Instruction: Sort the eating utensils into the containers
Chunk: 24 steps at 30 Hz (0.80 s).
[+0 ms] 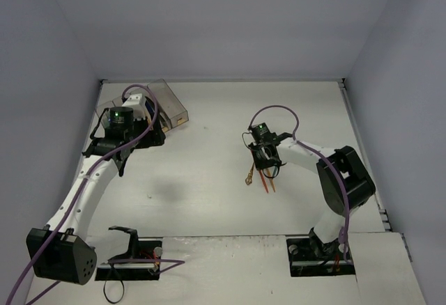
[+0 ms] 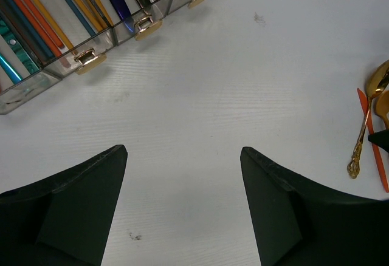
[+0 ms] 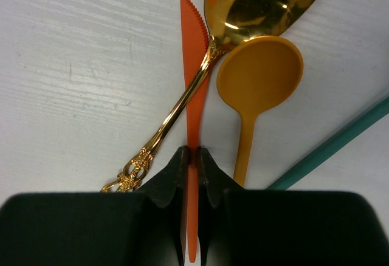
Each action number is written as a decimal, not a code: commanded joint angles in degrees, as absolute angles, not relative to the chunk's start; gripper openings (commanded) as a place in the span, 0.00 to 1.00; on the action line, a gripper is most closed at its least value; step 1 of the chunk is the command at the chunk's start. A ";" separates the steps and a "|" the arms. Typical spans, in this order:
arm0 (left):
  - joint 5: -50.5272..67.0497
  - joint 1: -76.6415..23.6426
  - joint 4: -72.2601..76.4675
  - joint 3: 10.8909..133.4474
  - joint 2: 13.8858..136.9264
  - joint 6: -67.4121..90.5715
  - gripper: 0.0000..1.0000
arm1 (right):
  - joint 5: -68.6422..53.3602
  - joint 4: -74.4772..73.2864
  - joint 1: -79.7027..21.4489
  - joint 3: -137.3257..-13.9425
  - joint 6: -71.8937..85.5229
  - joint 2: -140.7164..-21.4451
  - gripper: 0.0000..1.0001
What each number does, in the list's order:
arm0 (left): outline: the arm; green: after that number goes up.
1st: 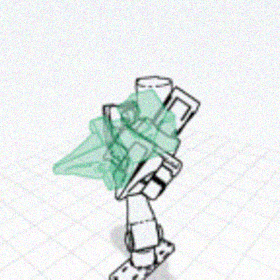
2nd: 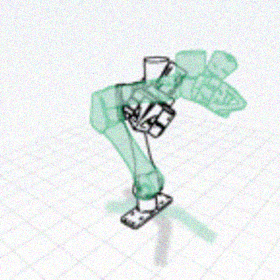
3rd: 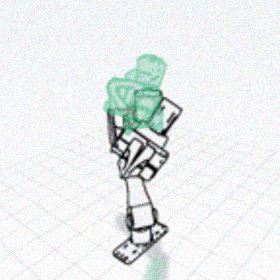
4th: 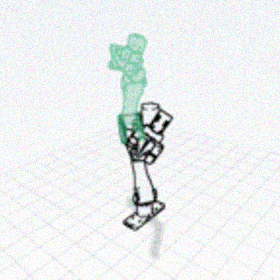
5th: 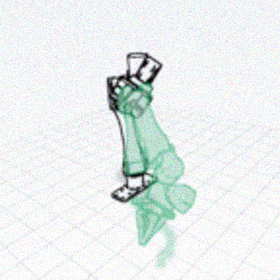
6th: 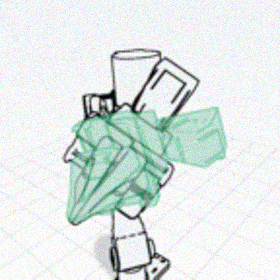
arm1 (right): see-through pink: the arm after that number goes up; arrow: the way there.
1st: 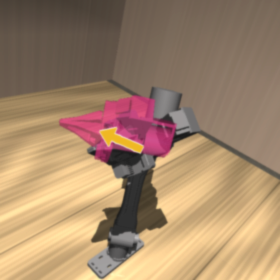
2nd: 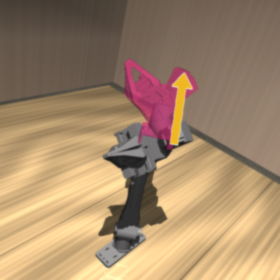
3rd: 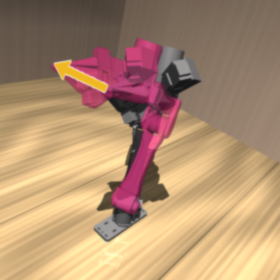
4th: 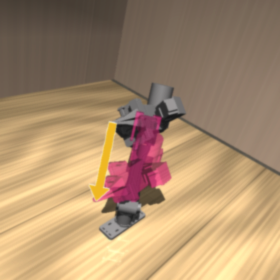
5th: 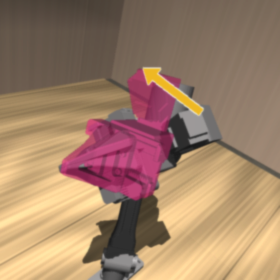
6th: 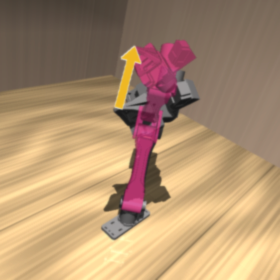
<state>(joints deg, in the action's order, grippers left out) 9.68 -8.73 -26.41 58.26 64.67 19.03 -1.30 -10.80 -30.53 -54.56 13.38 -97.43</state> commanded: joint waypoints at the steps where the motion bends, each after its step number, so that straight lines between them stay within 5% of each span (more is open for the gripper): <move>1: 10.76 -9.34 -24.07 58.81 63.21 18.31 0.73 | -2.44 -12.48 -31.30 -56.78 14.18 -98.76 0.00; 24: 14.22 -9.75 -22.33 58.36 63.11 20.04 0.80 | -14.65 -12.30 -37.62 -67.32 15.03 -99.67 0.00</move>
<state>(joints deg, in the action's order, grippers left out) 12.27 -9.37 -26.24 58.24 64.64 19.40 -9.98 -11.90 -34.99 -65.10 15.97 -101.60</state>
